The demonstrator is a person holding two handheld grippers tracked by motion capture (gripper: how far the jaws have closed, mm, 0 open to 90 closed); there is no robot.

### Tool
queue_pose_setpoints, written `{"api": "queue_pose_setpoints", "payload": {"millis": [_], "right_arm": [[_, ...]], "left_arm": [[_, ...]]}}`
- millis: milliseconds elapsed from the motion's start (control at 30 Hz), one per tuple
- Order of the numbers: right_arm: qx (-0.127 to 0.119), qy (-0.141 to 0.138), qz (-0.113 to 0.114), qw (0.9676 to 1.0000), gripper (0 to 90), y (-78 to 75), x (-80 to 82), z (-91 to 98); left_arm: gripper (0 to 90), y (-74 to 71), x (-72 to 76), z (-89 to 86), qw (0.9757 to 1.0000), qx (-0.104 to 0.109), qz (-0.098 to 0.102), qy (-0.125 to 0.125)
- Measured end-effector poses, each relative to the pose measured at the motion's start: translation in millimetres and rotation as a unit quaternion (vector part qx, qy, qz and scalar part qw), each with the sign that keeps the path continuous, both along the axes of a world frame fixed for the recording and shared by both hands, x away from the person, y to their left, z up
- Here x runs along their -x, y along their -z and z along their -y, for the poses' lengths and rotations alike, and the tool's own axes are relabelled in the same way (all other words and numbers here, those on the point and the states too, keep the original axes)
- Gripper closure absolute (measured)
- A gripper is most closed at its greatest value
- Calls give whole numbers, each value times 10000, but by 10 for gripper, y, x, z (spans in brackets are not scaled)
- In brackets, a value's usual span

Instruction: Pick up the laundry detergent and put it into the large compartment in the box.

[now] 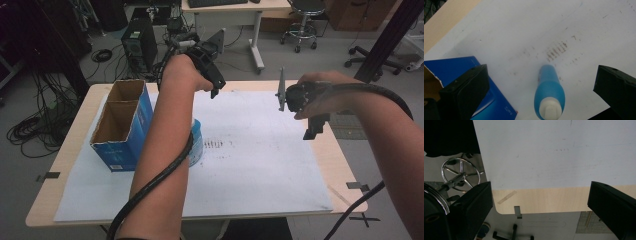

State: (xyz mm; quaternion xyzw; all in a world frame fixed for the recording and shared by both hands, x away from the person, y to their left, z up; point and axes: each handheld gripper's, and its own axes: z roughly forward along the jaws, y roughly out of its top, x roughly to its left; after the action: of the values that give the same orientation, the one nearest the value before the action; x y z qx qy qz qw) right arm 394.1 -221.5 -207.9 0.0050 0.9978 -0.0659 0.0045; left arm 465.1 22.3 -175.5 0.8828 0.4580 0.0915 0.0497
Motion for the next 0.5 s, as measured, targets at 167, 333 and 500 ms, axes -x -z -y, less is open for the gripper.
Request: {"api": "queue_pose_setpoints", "payload": {"millis": [167,333,500], "right_arm": [[9,19,-18,10000,58,1,18,3],[1,31,-16,10000,58,12,32,7],[9,10,-18,10000,58,24,50,-1]], "left_arm": [[4,-21,47,13,10000,26,42,17],[4,-36,101,-4,10000,25,60,36],[4,-79,190,-59,9999,9,66,81]]}}
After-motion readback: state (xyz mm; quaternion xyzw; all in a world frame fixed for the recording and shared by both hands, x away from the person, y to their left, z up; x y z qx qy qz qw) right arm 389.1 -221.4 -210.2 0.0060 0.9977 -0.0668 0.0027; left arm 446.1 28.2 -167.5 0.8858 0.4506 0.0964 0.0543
